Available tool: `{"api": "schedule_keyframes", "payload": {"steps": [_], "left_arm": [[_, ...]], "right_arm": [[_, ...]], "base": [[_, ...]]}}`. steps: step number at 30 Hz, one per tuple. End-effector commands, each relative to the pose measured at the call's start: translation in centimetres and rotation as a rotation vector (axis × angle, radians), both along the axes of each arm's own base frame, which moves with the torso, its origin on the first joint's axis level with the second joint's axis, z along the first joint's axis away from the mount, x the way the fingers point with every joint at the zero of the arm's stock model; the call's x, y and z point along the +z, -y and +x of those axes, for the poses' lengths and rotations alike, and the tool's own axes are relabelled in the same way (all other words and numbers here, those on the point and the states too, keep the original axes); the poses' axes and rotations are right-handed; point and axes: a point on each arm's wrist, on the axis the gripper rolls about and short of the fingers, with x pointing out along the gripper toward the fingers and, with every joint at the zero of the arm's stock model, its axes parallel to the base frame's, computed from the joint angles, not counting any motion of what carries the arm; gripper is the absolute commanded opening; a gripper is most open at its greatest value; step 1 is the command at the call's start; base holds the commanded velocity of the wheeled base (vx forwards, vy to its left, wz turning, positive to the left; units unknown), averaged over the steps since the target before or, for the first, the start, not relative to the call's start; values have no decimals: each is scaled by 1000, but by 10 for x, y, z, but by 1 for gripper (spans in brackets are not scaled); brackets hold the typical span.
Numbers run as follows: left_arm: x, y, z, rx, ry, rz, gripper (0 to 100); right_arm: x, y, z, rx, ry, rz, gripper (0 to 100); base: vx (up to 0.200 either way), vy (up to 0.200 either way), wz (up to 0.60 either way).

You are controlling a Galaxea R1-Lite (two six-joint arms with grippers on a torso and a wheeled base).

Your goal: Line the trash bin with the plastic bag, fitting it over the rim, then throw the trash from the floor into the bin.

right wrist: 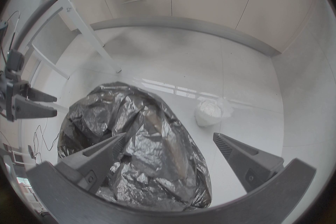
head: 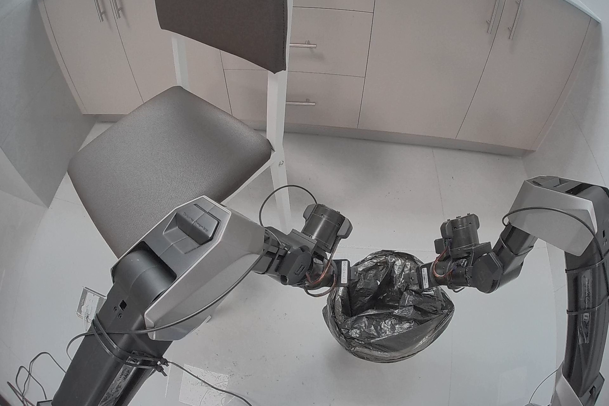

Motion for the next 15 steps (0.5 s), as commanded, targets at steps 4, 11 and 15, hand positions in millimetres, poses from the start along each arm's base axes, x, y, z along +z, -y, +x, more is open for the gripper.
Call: {"api": "schedule_keyframes", "payload": {"steps": [4,11,15], "left_arm": [[0,0,0,1,0,0,100],[0,0,1,2,1,-1,100],[0,0,1,2,1,-1,100]], "right_arm": [[-2,3,-5,-14,-24,-11,100],[-15,22,7,-110,-28,-48,100],[-23,31,11,-151,-31,-72,100]], "base": [[0,0,0],[0,0,0],[0,0,0]]}}
